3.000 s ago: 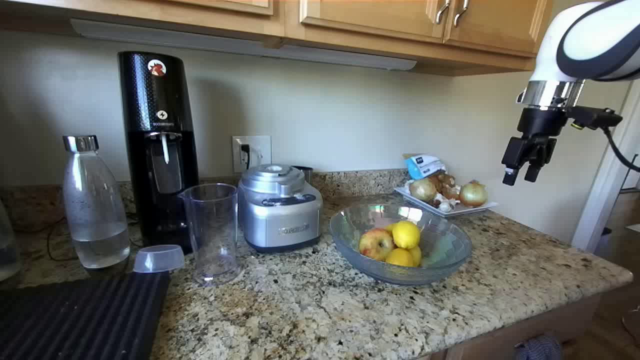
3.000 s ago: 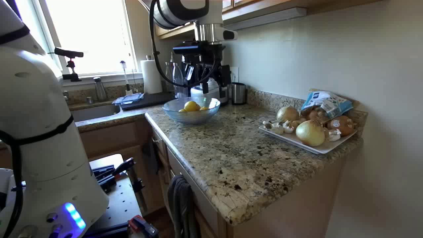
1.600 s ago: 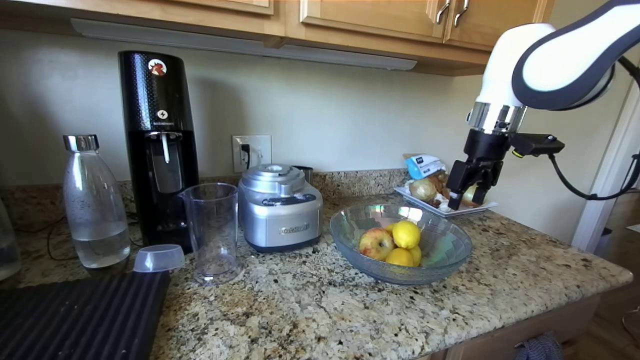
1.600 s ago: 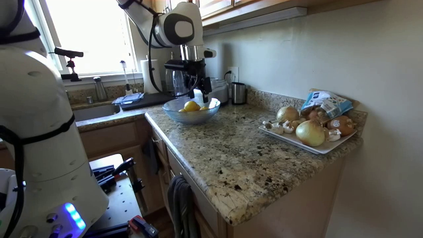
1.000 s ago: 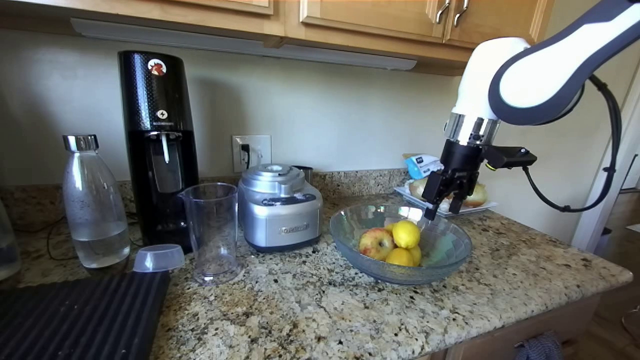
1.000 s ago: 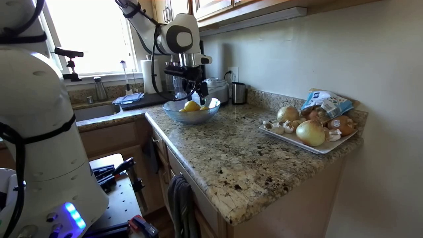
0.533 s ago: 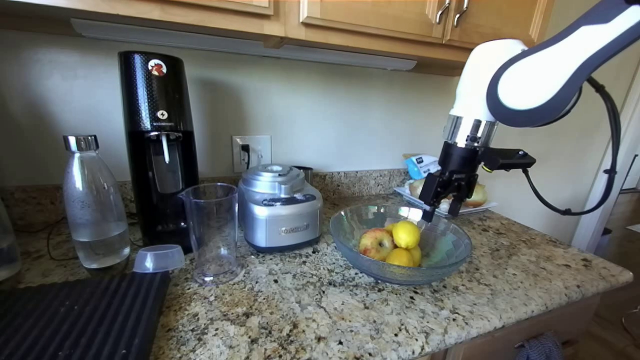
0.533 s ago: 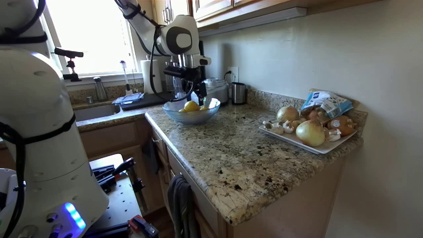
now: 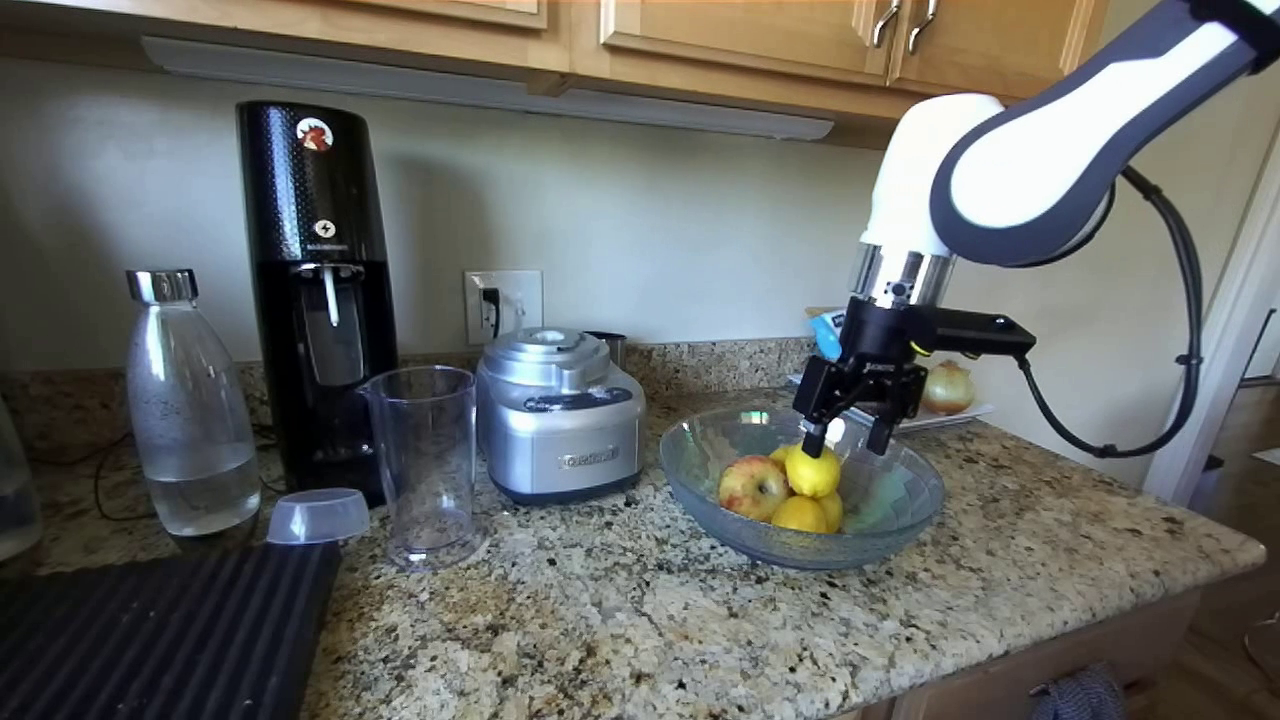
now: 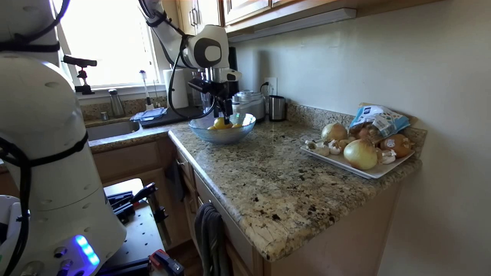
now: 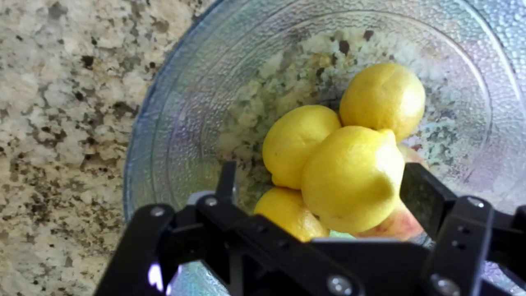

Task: Take the lemons and apple out of the glass bowl and place them on the countertop

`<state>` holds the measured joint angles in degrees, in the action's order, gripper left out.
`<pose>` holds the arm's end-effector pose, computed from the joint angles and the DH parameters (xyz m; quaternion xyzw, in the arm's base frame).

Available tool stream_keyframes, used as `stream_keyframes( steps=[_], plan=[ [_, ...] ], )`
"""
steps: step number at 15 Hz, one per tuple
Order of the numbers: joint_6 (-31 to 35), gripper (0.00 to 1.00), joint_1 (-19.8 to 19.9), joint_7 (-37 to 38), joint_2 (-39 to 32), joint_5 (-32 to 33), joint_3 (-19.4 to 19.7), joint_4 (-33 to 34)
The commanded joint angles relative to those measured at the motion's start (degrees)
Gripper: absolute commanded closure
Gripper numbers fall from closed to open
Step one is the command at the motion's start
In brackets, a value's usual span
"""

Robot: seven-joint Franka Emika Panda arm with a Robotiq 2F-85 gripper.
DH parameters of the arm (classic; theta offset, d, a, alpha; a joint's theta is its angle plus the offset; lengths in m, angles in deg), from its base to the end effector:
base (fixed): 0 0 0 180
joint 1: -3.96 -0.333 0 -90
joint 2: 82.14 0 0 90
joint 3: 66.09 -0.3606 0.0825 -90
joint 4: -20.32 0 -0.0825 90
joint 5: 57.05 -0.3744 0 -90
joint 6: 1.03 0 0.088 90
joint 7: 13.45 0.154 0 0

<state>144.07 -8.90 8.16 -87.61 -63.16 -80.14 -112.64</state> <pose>0.4738 0.2421 0.3176 -0.9973 -0.0031 -0.0355 0.0649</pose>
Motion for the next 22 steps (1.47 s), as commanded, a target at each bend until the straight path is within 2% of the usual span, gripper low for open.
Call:
stream_keyframes(
  steps=[1,6,12,13,15,20,22],
  plan=[
    [-0.20,0.00,-0.71,1.80,-1.10,-3.97,0.24,1.64],
    [0.08,0.00,-0.70,3.17,-4.14,-9.18,0.34,3.13],
    [2.07,0.00,-0.65,1.10,-6.56,-13.34,-0.19,3.86],
    [2.38,0.25,-0.57,0.86,-6.49,-14.03,-0.30,3.91],
    [2.85,0.32,-0.52,0.44,-6.28,-14.92,-0.46,3.87],
    [3.20,0.65,-0.32,-0.22,-5.50,-15.61,-0.37,3.50],
    [1.96,0.66,0.36,-1.86,-4.49,-16.50,-0.54,3.32]
  ],
)
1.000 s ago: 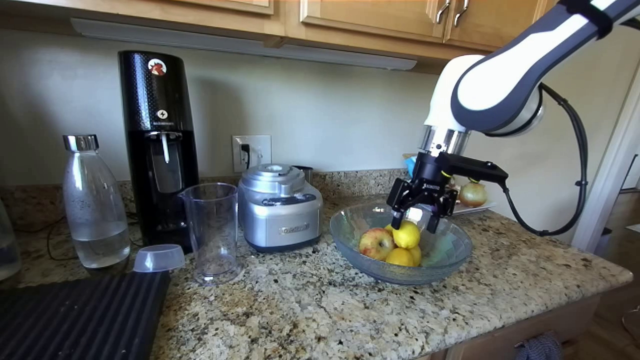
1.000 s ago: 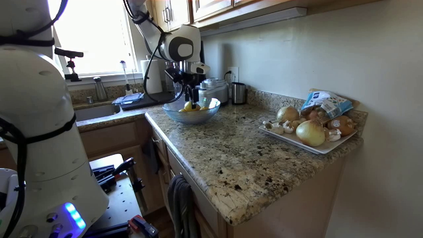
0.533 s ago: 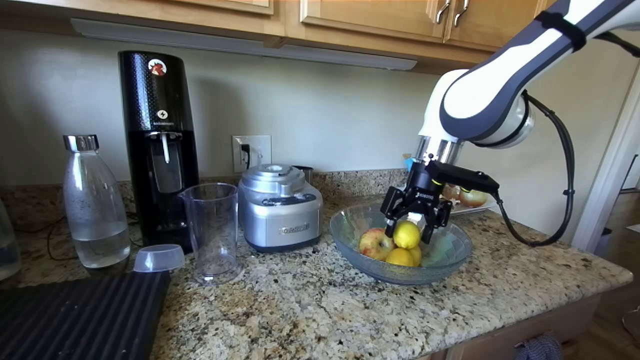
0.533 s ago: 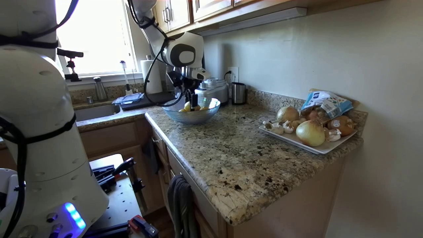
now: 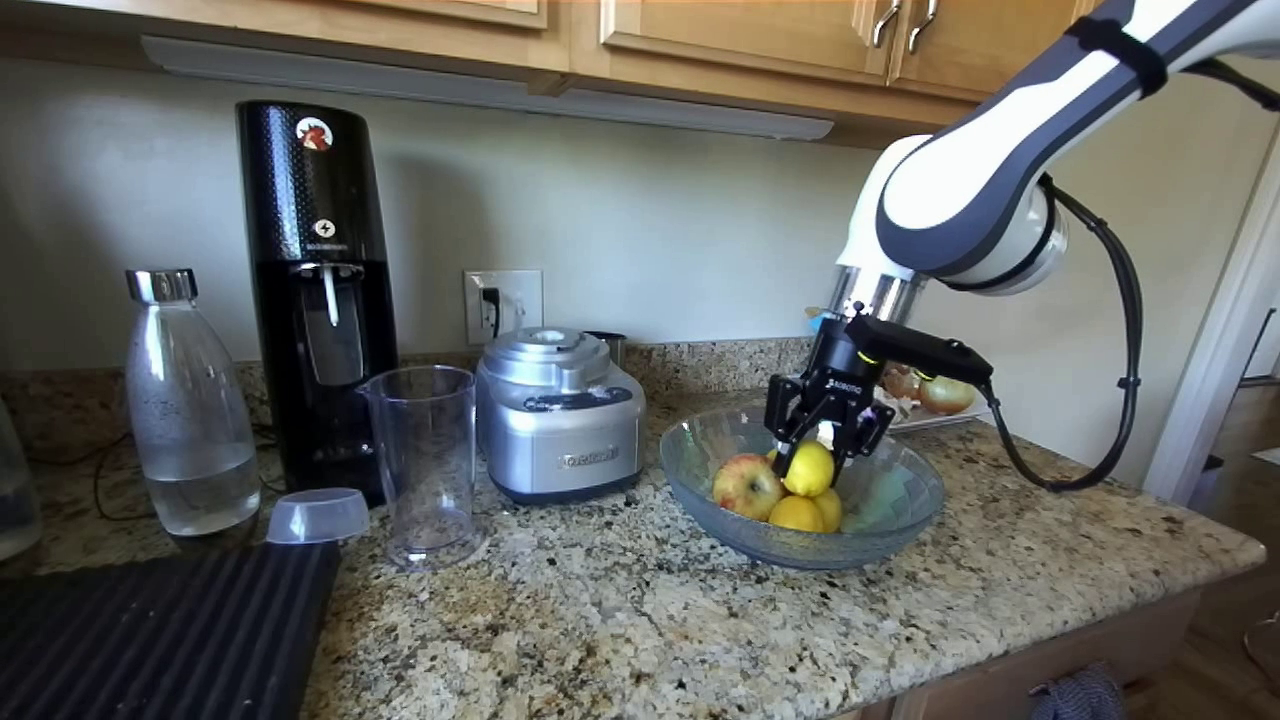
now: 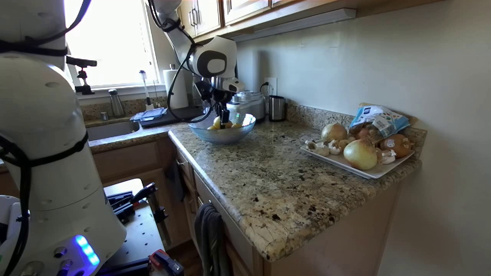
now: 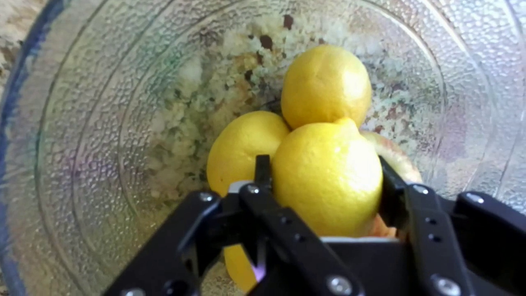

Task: Take the lemons and apple out of the glass bowl and place them on the countertop

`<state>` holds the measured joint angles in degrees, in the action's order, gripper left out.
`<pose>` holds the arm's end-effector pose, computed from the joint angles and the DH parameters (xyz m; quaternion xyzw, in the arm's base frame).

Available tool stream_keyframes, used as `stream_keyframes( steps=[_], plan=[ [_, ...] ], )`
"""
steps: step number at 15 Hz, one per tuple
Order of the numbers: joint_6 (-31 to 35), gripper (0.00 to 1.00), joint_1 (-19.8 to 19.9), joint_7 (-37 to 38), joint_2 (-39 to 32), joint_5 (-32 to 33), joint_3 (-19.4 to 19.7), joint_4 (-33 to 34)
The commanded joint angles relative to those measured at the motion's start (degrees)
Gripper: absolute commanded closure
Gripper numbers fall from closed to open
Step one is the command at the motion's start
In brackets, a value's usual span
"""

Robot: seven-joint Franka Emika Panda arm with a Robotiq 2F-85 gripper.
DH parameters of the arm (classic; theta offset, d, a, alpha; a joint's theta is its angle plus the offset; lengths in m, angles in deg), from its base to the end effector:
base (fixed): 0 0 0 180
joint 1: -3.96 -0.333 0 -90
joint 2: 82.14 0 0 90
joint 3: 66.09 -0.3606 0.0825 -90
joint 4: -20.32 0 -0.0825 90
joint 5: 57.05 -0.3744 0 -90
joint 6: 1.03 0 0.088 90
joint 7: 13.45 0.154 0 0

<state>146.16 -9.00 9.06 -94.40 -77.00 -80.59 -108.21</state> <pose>0.4986 0.2618 0.2910 -0.9850 0.1016 0.0045 0.1394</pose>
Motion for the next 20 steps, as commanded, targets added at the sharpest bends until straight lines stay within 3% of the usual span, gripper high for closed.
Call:
stream_keyframes(
  steps=[1,5,9,15,20],
  plan=[
    [-0.50,0.66,0.85,-3.93,3.01,-3.52,-0.25,-1.37],
    [-1.28,0.67,1.61,-6.71,7.43,-4.39,0.61,-3.18],
    [-6.36,0.67,2.75,-9.44,12.10,-2.25,2.24,-3.55],
    [-21.62,0.67,4.90,-11.82,17.74,8.16,6.13,-1.25],
    [-22.03,0.67,7.83,-11.01,17.39,18.80,8.51,-1.64]
  ],
)
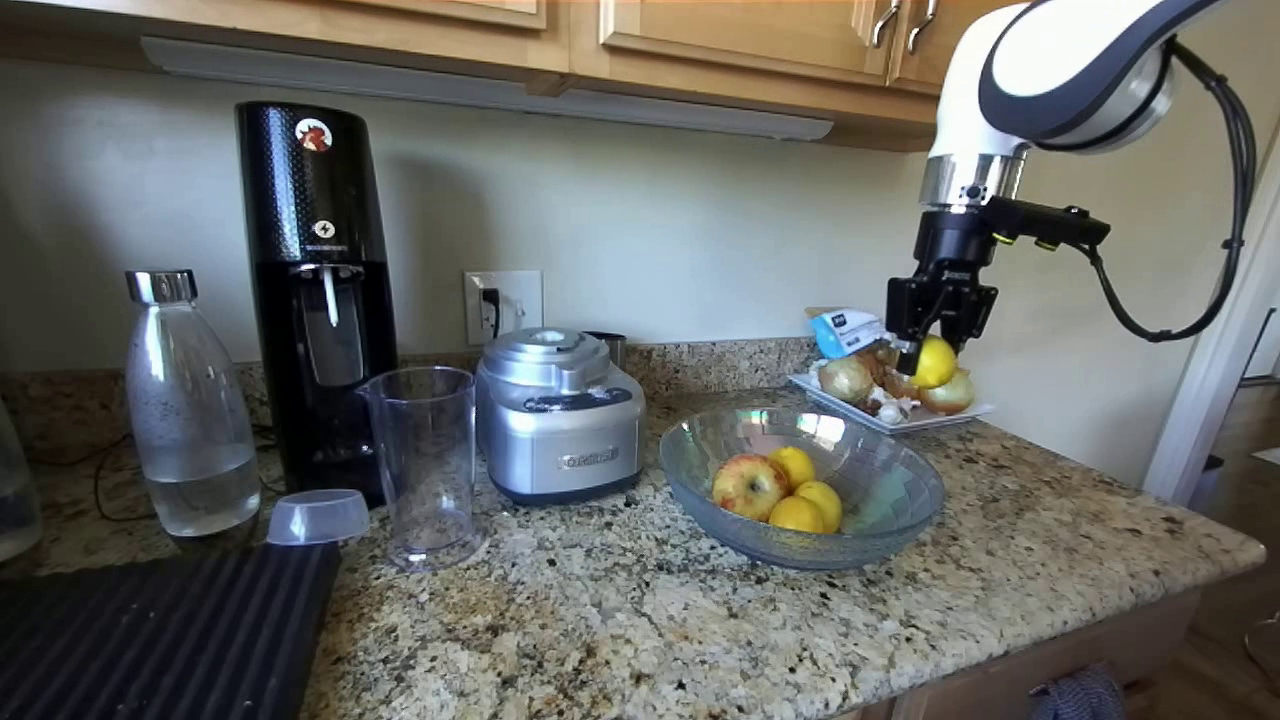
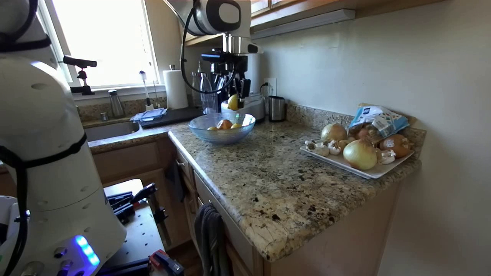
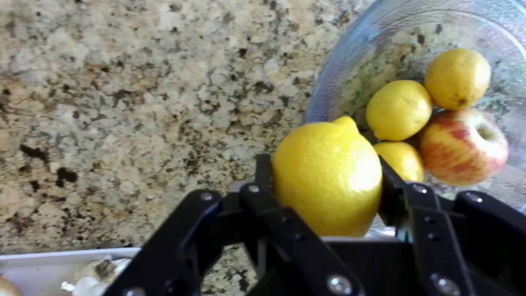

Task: Take the lemons and apple out of the glass bowl and place them on the countertop

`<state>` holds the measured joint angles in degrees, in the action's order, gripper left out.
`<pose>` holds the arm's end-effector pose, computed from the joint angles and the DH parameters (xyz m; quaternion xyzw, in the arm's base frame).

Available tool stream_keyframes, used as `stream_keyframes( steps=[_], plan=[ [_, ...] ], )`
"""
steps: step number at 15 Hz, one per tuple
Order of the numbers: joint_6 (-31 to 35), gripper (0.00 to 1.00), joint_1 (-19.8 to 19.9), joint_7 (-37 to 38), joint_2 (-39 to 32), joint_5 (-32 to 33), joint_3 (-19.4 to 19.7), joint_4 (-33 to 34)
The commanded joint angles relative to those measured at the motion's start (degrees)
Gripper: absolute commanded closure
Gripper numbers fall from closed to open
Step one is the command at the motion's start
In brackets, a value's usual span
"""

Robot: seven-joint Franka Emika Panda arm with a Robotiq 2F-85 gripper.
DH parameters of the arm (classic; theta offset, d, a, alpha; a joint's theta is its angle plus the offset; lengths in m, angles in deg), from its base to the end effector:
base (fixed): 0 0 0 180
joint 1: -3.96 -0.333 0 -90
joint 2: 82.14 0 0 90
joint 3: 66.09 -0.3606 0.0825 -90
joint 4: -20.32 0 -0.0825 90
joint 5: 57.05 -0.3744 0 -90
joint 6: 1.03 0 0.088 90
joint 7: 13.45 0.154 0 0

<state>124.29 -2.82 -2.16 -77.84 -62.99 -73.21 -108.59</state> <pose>0.4838 0.1282 0.4011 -0.9992 0.0071 0.0023 0.0382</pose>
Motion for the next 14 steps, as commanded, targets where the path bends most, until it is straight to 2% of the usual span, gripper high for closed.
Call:
stream_keyframes(
  steps=[1,7,14],
  plan=[
    [0.90,0.67,2.29,0.65,-0.11,6.58,1.65,-1.37],
    [7.55,0.67,4.79,3.83,-7.88,13.01,4.86,-1.79],
    [17.47,0.67,4.65,5.44,-17.83,10.17,7.59,-1.52]
  ],
)
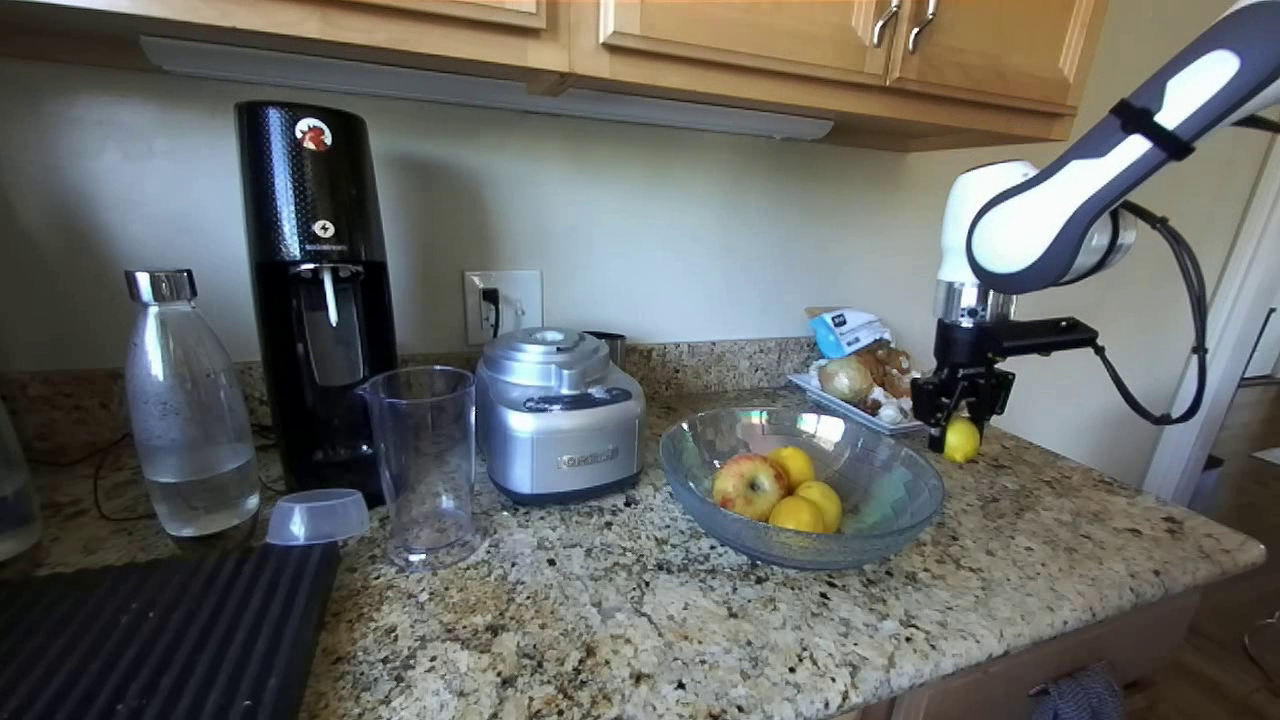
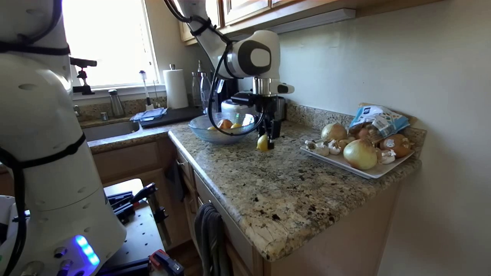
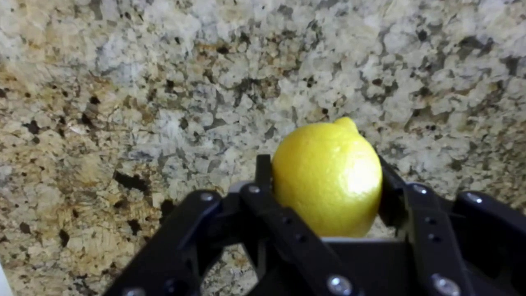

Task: Take the lemons and apple out of the glass bowl and place them on the countertop

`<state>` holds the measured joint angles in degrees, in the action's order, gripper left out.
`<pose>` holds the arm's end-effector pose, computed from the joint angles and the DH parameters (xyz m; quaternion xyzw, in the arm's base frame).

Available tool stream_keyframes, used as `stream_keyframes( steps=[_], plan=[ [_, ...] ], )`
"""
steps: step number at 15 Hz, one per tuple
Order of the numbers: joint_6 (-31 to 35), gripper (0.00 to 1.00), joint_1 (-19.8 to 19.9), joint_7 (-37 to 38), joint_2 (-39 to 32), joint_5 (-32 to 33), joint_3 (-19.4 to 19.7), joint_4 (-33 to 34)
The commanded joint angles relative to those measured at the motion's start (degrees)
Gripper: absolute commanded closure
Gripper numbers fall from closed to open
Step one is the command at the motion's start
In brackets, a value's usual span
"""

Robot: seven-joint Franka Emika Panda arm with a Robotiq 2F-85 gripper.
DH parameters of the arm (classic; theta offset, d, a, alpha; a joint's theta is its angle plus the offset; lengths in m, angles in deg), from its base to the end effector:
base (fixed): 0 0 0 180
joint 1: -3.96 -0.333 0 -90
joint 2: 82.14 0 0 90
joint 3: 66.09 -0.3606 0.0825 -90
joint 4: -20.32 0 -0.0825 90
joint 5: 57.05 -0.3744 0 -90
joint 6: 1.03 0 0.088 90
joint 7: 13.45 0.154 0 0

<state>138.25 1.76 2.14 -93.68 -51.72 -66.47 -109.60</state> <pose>0.5326 0.0209 0.2712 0.9964 -0.0776 -0.0142 0.0316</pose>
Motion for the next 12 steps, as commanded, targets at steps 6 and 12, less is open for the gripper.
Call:
stream_keyframes(
  steps=[6,12],
  plan=[
    [3.52,0.15,-0.88,1.44,-3.16,-2.01,1.68,-1.39],
    [-2.18,0.00,-1.70,0.38,4.42,-2.61,0.03,-3.61]
  ],
)
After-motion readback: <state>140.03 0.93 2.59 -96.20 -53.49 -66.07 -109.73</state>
